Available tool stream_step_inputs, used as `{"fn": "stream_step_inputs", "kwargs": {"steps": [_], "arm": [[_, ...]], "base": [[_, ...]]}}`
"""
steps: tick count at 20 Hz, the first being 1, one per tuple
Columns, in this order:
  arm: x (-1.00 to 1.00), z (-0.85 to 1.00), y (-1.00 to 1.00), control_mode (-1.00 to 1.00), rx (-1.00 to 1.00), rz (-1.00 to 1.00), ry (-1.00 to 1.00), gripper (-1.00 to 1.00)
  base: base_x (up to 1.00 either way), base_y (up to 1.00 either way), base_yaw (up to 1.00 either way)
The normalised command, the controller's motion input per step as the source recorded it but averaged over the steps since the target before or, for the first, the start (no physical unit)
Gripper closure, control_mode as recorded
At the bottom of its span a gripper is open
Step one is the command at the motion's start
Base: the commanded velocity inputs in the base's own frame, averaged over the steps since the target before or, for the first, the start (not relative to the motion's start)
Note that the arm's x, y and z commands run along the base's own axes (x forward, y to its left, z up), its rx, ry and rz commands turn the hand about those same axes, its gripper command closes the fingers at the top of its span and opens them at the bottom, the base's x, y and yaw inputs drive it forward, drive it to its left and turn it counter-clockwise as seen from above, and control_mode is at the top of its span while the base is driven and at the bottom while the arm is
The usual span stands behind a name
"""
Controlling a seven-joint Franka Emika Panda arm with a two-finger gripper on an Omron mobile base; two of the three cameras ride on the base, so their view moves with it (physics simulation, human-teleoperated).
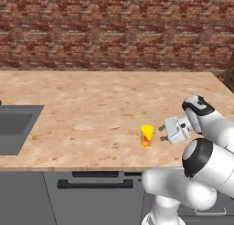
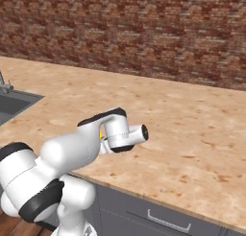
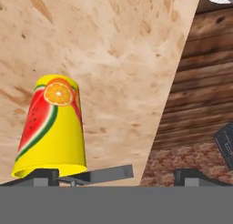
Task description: Move the cup from next to the sink to the open cabinet. Then, move the bowl with the broccoli to the fridge to clear the area for faucet cleaning.
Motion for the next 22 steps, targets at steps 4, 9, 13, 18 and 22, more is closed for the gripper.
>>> {"fn": "stream_step_inputs", "kwargs": {"steps": [4, 9, 13, 18, 22], "arm": [[0.13, -0.05, 0.01, -1.0, 0.0, 0.0, 0.06, -1.0], [0.11, -0.07, 0.07, -1.0, 0.0, 0.0, 0.07, -1.0], [0.04, -0.08, 0.06, -1.0, 0.0, 0.0, 0.06, -1.0], [0.0, -0.13, 0.02, -1.0, 0.0, 0.0, 0.05, -1.0], [0.01, -0.12, 0.0, -1.0, 0.0, 0.0, 0.02, -1.0]], "base": [[0.0, 0.0, 0.0], [0.0, 0.0, 0.0], [0.0, 0.0, 0.0], [0.0, 0.0, 0.0], [0.0, 0.0, 0.0]]}}
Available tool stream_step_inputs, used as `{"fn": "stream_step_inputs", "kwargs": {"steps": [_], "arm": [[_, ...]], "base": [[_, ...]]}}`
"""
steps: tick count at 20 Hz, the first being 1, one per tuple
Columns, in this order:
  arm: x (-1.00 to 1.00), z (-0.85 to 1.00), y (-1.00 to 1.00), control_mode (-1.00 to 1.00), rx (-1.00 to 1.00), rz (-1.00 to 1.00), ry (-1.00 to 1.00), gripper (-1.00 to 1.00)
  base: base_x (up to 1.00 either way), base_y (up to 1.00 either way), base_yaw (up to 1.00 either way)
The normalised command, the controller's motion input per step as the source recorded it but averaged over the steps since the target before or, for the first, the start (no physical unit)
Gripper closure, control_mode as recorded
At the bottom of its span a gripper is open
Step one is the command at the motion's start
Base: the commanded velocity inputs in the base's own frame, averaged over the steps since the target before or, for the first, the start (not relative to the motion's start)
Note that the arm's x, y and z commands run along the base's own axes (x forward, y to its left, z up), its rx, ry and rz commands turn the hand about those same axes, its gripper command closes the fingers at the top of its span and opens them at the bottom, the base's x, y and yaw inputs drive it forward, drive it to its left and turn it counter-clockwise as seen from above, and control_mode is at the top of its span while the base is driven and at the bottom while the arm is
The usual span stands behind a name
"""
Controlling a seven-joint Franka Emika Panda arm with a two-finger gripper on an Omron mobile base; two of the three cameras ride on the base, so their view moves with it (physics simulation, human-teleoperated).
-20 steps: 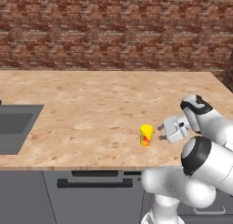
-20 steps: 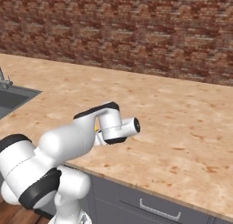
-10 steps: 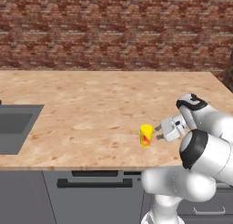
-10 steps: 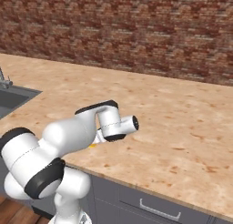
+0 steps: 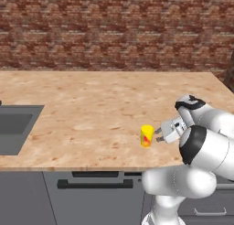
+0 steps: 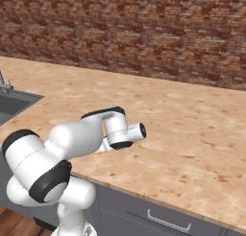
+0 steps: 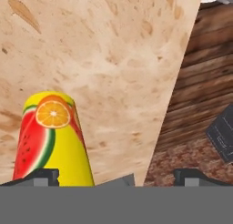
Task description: Move the cup from next to the sink to the open cabinet. Then, move the bowl with the broccoli to the fridge to clear the area for faucet cleaning.
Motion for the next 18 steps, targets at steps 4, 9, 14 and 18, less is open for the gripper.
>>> {"fn": "stream_step_inputs", "kwargs": {"steps": [4, 9, 14, 18], "arm": [[0.23, -0.13, 0.0, -1.0, 0.0, 0.0, 0.0, -1.0], [0.33, -0.08, 0.0, -1.0, 0.0, 0.0, 0.0, -1.0], [0.13, -0.1, 0.0, -1.0, 0.0, 0.0, 0.0, -1.0], [0.0, -0.07, 0.0, -1.0, 0.0, 0.0, 0.0, -1.0]], "base": [[0.0, 0.0, 0.0], [0.0, 0.0, 0.0], [0.0, 0.0, 0.0], [0.0, 0.0, 0.0]]}}
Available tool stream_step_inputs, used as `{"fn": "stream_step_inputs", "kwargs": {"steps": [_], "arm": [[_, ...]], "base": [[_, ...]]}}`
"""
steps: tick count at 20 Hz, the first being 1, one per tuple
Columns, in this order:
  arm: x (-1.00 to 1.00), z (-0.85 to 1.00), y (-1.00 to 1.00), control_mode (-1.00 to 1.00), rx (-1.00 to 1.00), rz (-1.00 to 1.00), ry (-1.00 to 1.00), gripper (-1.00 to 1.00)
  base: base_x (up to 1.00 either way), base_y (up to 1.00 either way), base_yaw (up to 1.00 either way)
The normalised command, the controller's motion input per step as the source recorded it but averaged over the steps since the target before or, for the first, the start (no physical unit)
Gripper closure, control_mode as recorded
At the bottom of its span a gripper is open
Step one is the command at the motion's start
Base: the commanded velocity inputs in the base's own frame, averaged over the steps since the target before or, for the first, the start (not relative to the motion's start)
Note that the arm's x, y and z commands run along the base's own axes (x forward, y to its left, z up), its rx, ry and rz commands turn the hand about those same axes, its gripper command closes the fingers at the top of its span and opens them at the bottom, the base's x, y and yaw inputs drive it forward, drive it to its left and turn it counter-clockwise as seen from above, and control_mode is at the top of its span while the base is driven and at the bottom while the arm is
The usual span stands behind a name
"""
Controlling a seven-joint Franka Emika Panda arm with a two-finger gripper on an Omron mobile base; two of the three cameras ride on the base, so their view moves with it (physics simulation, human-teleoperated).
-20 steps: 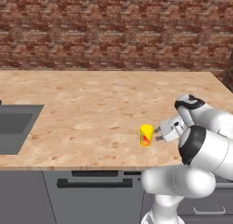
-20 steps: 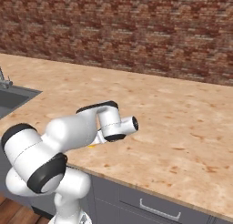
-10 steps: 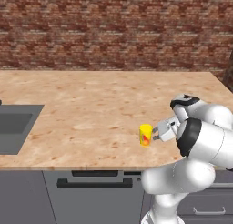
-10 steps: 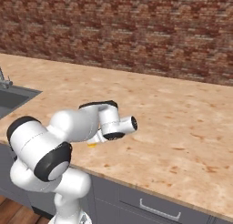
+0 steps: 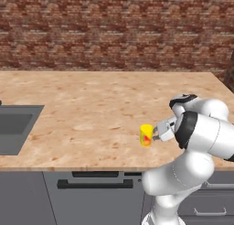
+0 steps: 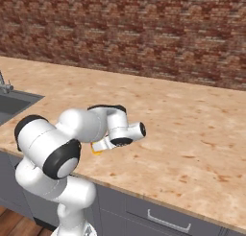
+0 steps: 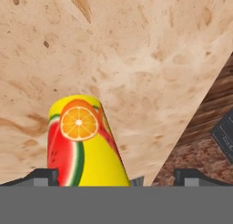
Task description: Move the cup from next to the sink to the open cabinet. Then, move the bowl with the broccoli to the fridge to clear the area for faucet cleaning.
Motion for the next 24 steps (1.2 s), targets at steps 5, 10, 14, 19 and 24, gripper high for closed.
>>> {"fn": "stream_step_inputs", "kwargs": {"steps": [5, 10, 14, 19, 24], "arm": [[0.01, -0.04, 0.0, -1.0, 0.0, 0.0, 0.0, -1.0], [0.05, -0.04, 0.0, -1.0, 0.0, 0.0, 0.0, -1.0], [0.01, -0.01, 0.0, -1.0, 0.0, 0.0, 0.0, -1.0], [0.06, -0.06, -0.04, -1.0, 0.0, 0.0, 0.0, -1.0], [0.08, -0.04, -0.06, -1.0, 0.0, 0.0, 0.0, -1.0]], "base": [[0.0, 0.0, 0.0], [0.0, 0.0, 0.0], [0.0, 0.0, 0.0], [0.0, 0.0, 0.0], [0.0, 0.0, 0.0]]}}
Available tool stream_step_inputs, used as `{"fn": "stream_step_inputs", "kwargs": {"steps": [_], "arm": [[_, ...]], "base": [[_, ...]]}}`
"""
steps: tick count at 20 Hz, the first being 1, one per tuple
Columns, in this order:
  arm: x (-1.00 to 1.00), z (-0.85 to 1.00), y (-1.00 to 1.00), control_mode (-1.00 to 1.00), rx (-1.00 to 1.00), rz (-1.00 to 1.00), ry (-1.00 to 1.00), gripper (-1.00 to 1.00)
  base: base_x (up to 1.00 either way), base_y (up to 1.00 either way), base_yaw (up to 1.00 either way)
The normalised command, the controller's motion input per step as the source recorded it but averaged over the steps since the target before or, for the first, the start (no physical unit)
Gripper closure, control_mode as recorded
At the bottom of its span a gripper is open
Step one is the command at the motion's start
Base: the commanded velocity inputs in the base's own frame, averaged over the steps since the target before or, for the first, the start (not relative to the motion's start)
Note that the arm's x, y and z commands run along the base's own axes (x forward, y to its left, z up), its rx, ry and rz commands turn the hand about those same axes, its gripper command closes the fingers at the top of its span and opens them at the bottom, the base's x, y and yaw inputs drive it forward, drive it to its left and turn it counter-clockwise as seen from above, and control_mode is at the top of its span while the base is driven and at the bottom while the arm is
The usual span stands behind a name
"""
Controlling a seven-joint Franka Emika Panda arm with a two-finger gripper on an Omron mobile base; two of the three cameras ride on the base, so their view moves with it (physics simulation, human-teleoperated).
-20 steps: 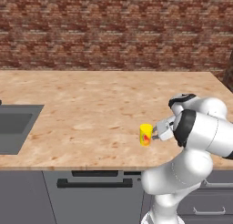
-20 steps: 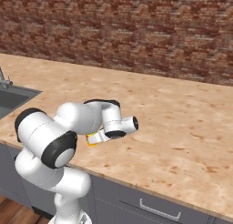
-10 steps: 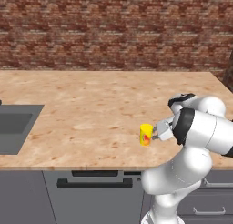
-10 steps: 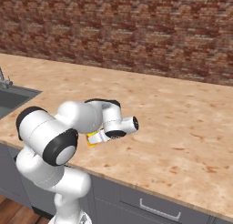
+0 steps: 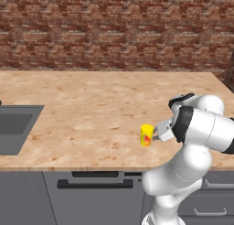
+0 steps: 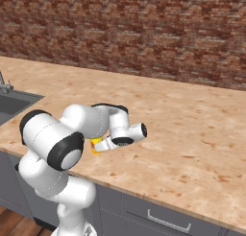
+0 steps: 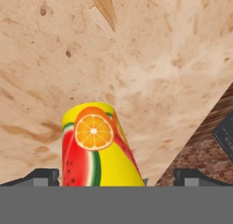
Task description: Move the cup from next to the sink to the open cabinet. Then, move the bowl with the broccoli to the fridge to clear the area for faucet cleaning.
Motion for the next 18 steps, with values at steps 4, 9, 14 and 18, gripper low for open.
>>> {"fn": "stream_step_inputs", "kwargs": {"steps": [4, 9, 14, 18], "arm": [[0.05, -0.01, 0.0, -1.0, 0.0, 0.0, 0.0, -1.0], [0.02, -0.14, 0.0, -1.0, 0.0, 0.0, 0.0, -1.0], [0.01, -0.19, 0.0, -1.0, 0.0, 0.0, 0.0, -1.0], [0.13, -0.08, 0.03, -1.0, 0.0, 0.0, 0.0, -1.0]], "base": [[0.0, 0.0, 0.0], [0.0, 0.0, 0.0], [0.0, 0.0, 0.0], [0.0, 0.0, 0.0]]}}
